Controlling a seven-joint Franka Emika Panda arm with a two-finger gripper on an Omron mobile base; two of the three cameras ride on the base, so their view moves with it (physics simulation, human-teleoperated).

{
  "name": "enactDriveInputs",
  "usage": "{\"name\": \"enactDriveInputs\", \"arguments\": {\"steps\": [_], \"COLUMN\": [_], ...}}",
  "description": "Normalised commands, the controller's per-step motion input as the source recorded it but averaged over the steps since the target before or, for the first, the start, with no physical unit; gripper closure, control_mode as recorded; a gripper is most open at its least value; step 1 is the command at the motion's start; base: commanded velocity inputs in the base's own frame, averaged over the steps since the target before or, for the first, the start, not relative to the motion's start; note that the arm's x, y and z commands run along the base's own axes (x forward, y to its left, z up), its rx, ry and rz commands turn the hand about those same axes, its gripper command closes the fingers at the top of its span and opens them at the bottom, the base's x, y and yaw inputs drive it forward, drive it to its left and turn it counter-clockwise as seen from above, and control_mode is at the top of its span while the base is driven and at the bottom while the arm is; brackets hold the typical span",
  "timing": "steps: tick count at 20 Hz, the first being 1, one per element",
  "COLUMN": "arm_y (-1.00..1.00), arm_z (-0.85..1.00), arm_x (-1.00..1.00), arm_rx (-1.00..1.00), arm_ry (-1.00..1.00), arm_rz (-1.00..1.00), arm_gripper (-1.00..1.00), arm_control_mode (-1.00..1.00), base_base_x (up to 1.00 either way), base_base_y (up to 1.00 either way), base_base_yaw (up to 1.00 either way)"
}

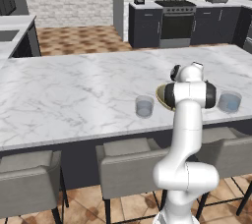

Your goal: There are four ice cubes in the ice bowl. Place two ice cubes in each glass of water.

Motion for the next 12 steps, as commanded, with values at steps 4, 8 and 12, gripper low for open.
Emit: {"name": "enactDriveInputs", "arguments": {"steps": [4, 8, 12], "arm_y": [0.0, 0.0, 0.02], "arm_z": [-0.18, -0.06, 0.0], "arm_x": [0.0, 0.0, 0.0], "arm_rx": [-0.01, 0.0, 0.0], "arm_ry": [-0.01, -0.06, -0.12], "arm_rz": [0.0, 0.0, -0.02], "arm_gripper": [1.0, 1.0, 1.0], "arm_control_mode": [-1.0, -1.0, -1.0], "base_base_x": [0.0, 0.0, 0.0], "base_base_y": [0.0, 0.0, 0.0], "base_base_yaw": [0.0, 0.0, 0.0]}}
